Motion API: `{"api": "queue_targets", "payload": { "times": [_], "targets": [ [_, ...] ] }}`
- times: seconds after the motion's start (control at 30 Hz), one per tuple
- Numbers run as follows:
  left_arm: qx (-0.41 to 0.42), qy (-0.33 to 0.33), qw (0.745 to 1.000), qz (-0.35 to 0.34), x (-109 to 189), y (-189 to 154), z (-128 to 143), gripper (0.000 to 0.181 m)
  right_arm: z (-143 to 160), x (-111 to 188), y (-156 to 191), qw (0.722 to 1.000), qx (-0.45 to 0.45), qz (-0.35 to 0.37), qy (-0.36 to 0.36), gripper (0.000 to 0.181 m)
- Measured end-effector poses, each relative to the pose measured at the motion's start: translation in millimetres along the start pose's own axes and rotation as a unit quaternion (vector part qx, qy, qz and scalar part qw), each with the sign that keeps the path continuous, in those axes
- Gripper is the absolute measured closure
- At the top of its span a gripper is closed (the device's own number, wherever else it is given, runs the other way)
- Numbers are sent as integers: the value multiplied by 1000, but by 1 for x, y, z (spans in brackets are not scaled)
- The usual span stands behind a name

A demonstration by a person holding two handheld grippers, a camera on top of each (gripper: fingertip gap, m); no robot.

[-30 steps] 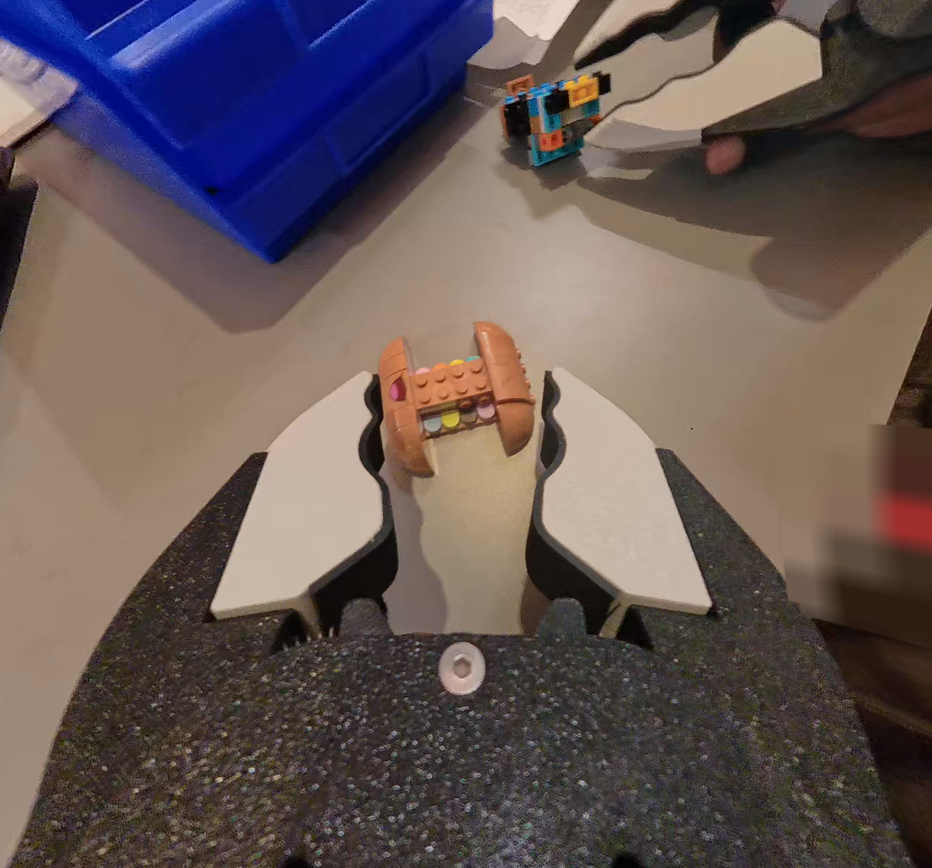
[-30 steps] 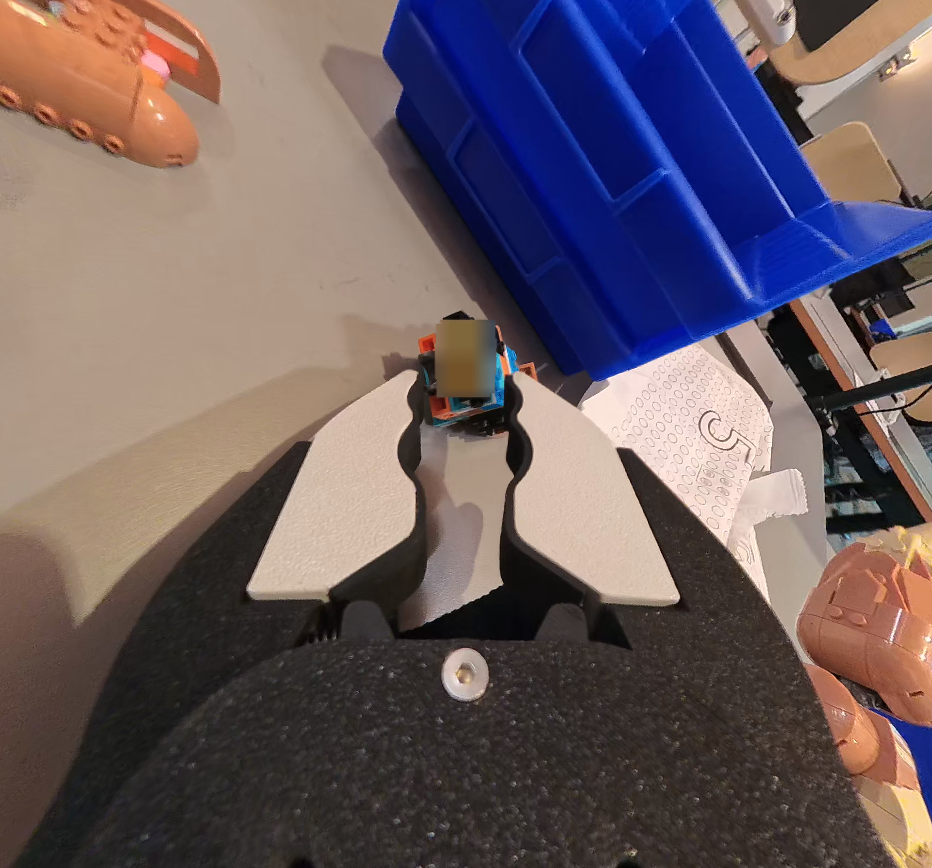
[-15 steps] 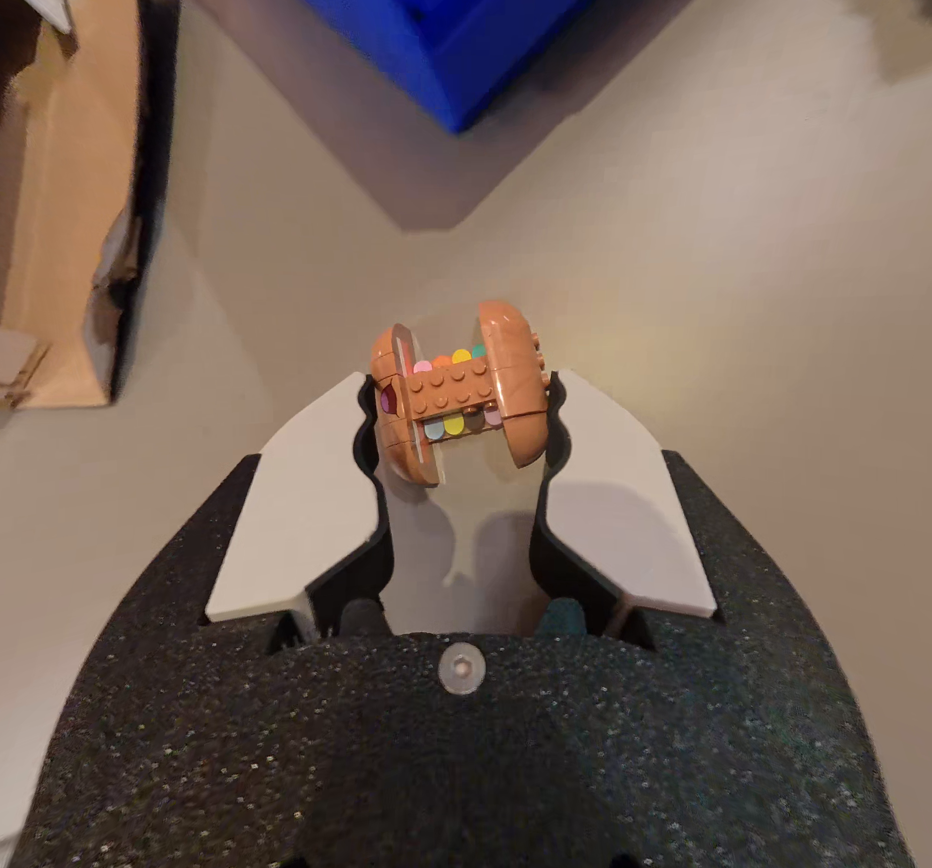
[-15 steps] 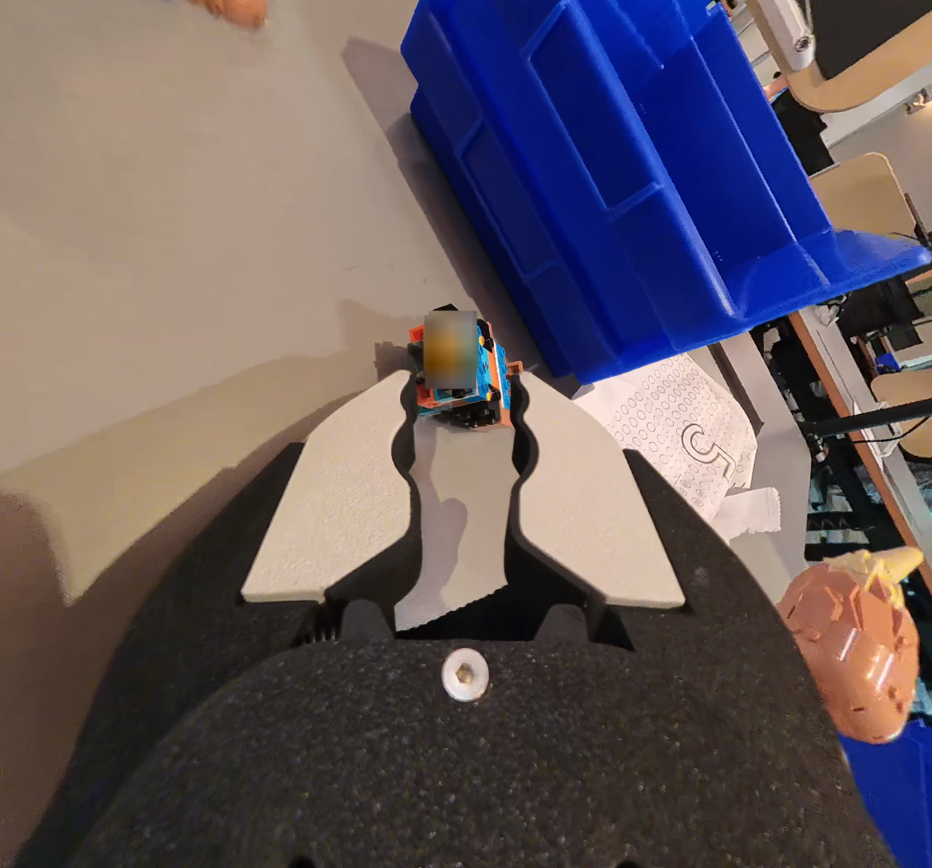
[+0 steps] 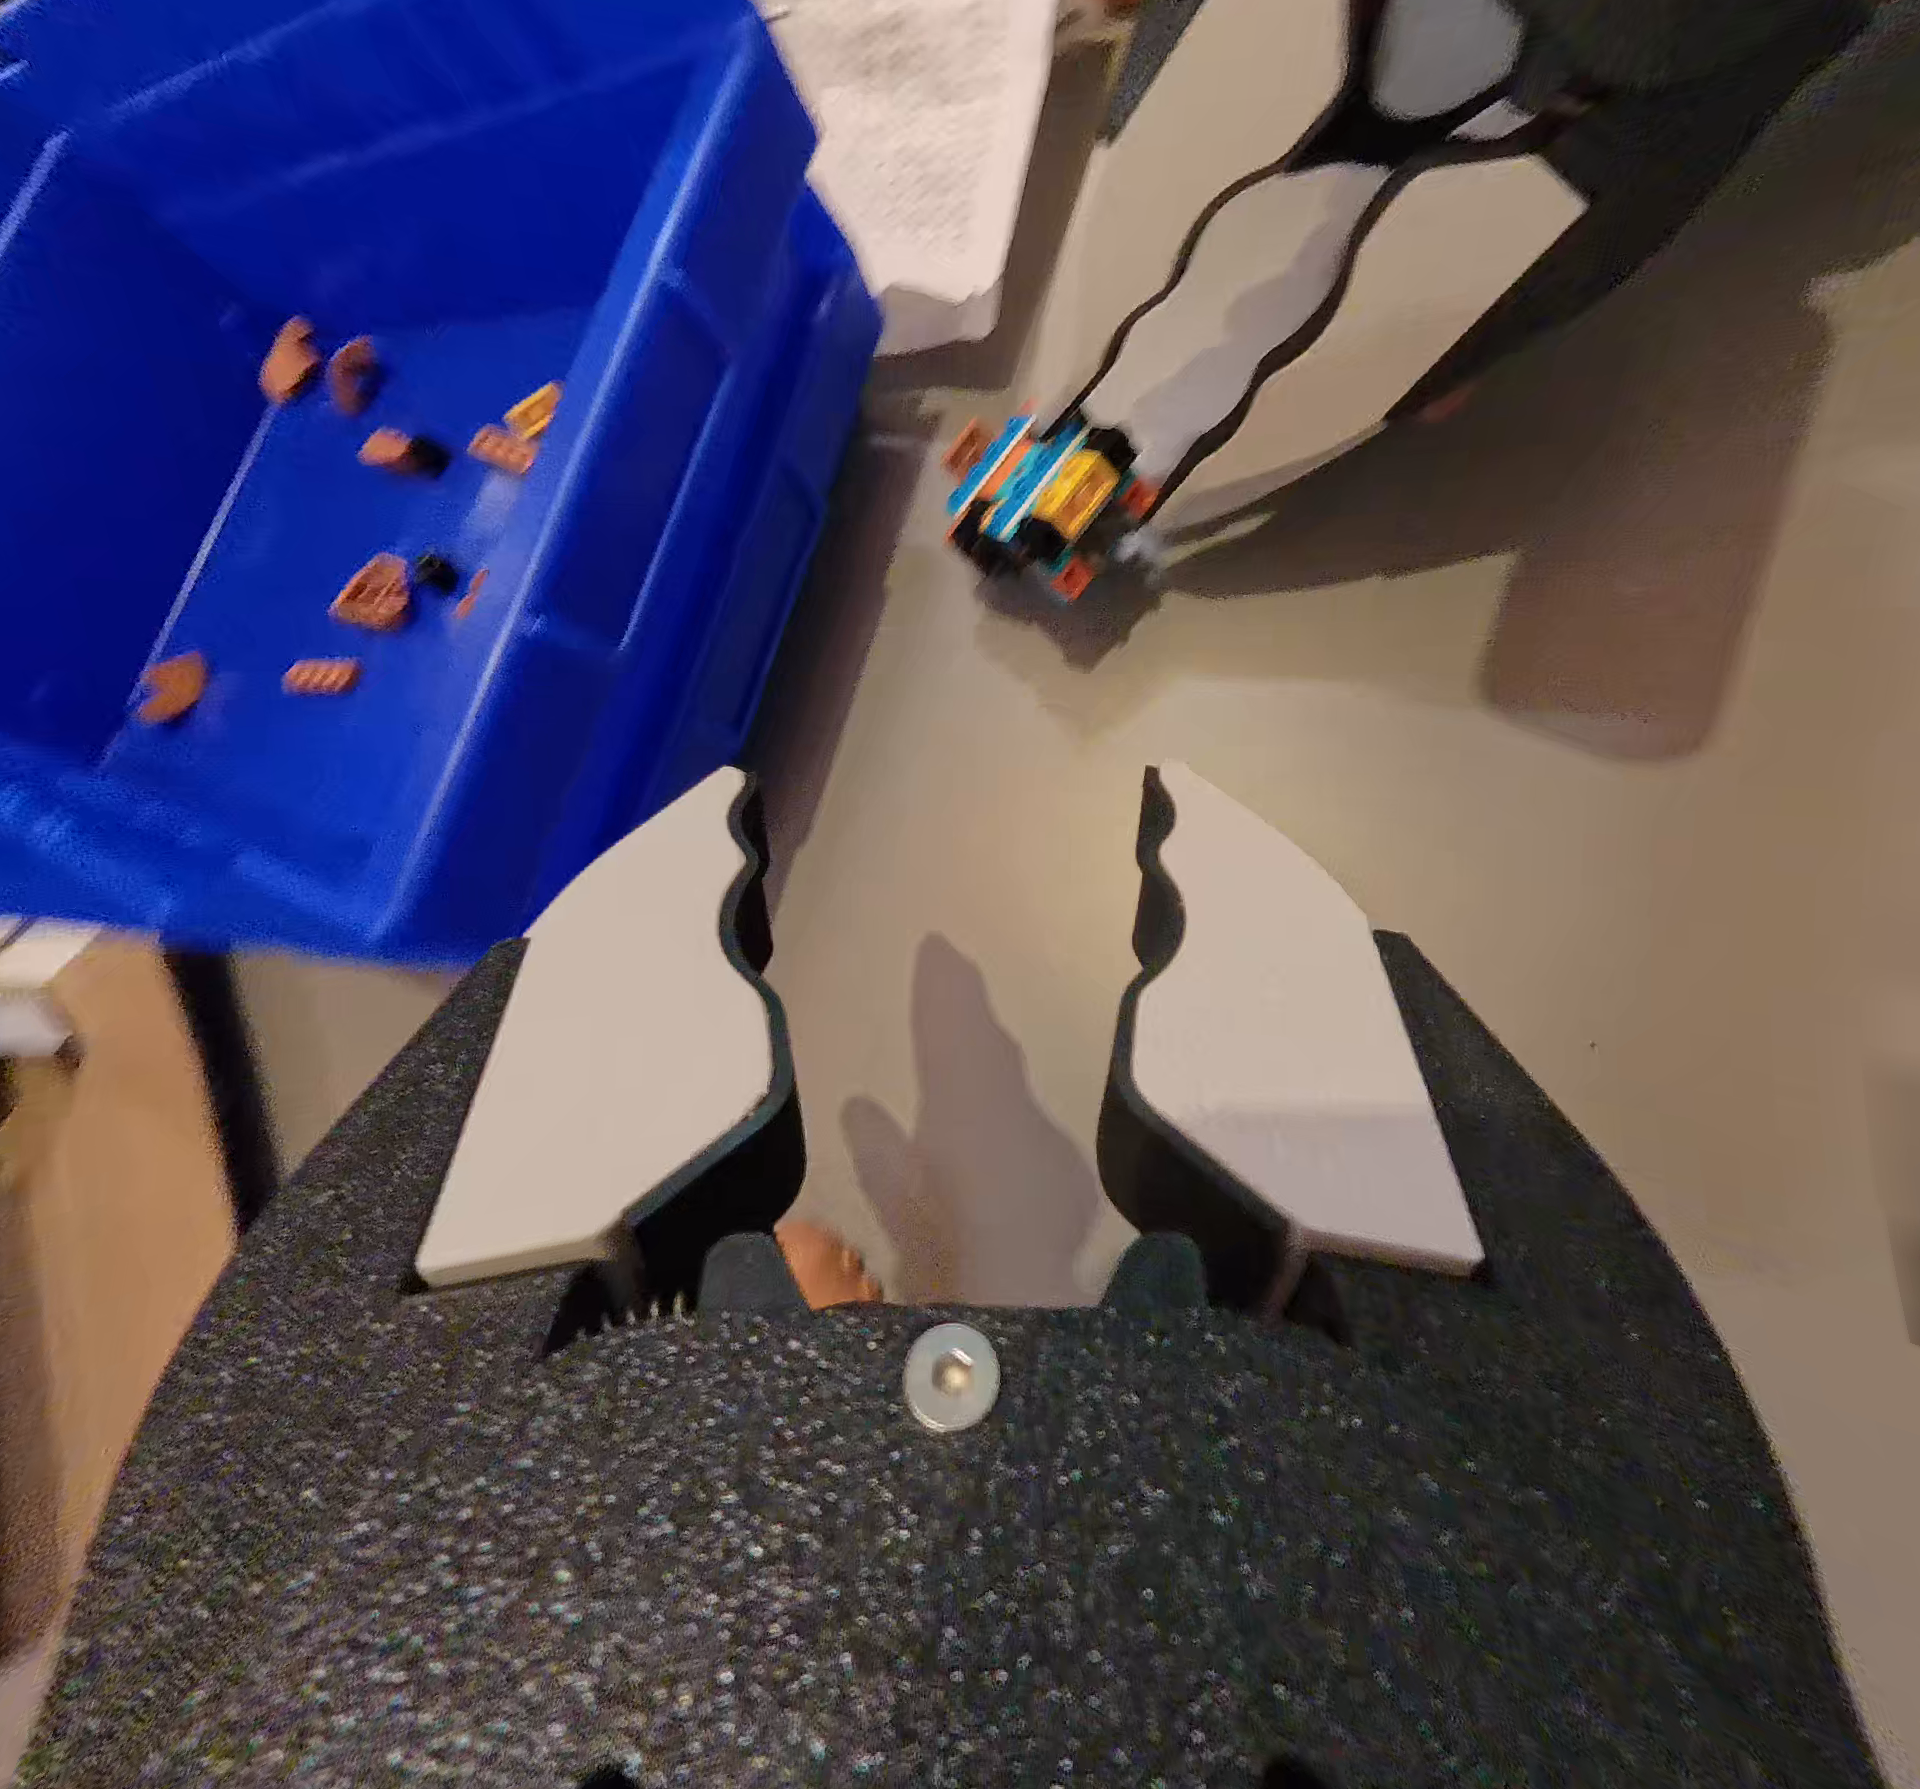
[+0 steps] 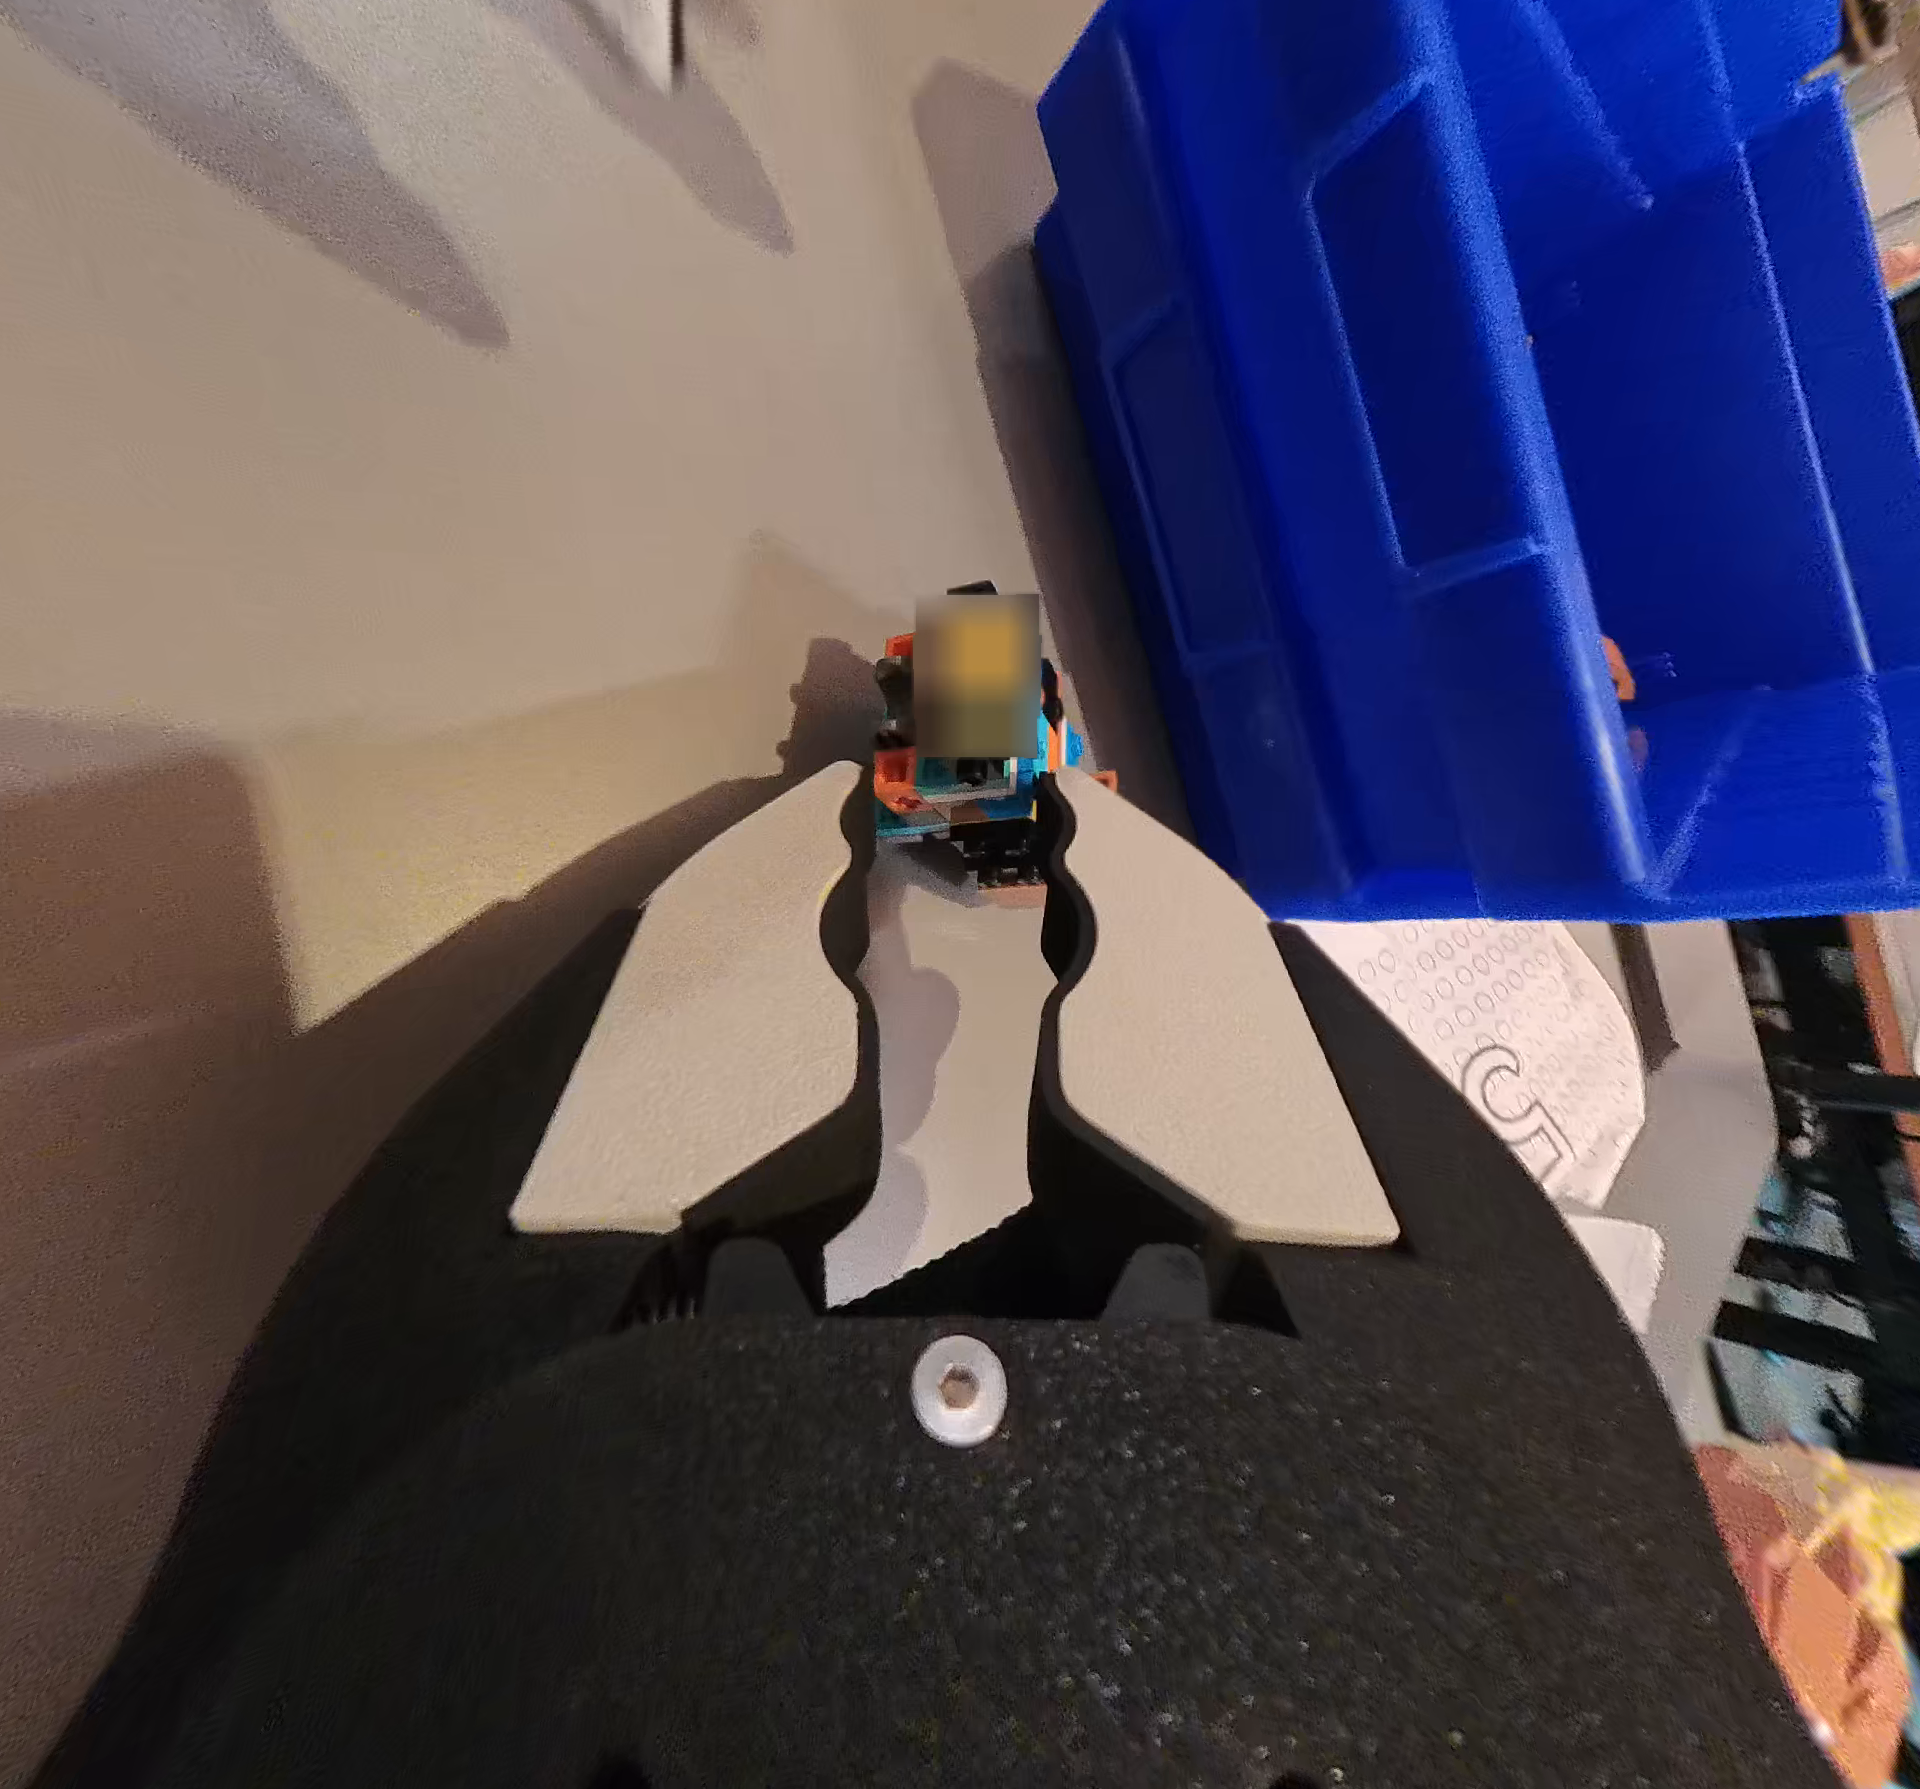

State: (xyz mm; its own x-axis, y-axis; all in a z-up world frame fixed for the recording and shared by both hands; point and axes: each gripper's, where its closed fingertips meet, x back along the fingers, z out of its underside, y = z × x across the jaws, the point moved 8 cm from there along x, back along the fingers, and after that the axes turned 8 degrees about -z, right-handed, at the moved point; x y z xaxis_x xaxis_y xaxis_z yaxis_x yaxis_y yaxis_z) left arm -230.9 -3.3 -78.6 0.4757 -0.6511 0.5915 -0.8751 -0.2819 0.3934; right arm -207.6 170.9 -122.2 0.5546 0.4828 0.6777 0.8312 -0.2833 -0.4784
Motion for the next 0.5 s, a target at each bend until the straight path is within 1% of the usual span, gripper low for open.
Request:
{"api": "queue_targets", "payload": {
  "times": [0.13,0.2,0.27,0.33,0.4,0.5],
  "targets": [
    [-2,-64,994,87,-29,-1,-9,110,-12,7,-8,998,-24,-31,-48,152],
    [1,-108,989,99,-37,-4,-7,106,-19,11,-15,994,-47,-52,-88,152],
    [5,-158,984,84,-39,-6,-4,106,-25,14,-20,983,-80,-85,-142,152],
    [-15,-176,982,66,-36,-7,-4,106,-30,14,-23,965,-109,-128,-203,152],
    [-25,-206,977,51,-32,-6,-3,109,-33,13,-23,939,-132,-170,-270,152],
    [-9,-214,975,63,-31,-4,-1,119,-34,14,-27,898,-171,-203,-351,152]
  ]
}}
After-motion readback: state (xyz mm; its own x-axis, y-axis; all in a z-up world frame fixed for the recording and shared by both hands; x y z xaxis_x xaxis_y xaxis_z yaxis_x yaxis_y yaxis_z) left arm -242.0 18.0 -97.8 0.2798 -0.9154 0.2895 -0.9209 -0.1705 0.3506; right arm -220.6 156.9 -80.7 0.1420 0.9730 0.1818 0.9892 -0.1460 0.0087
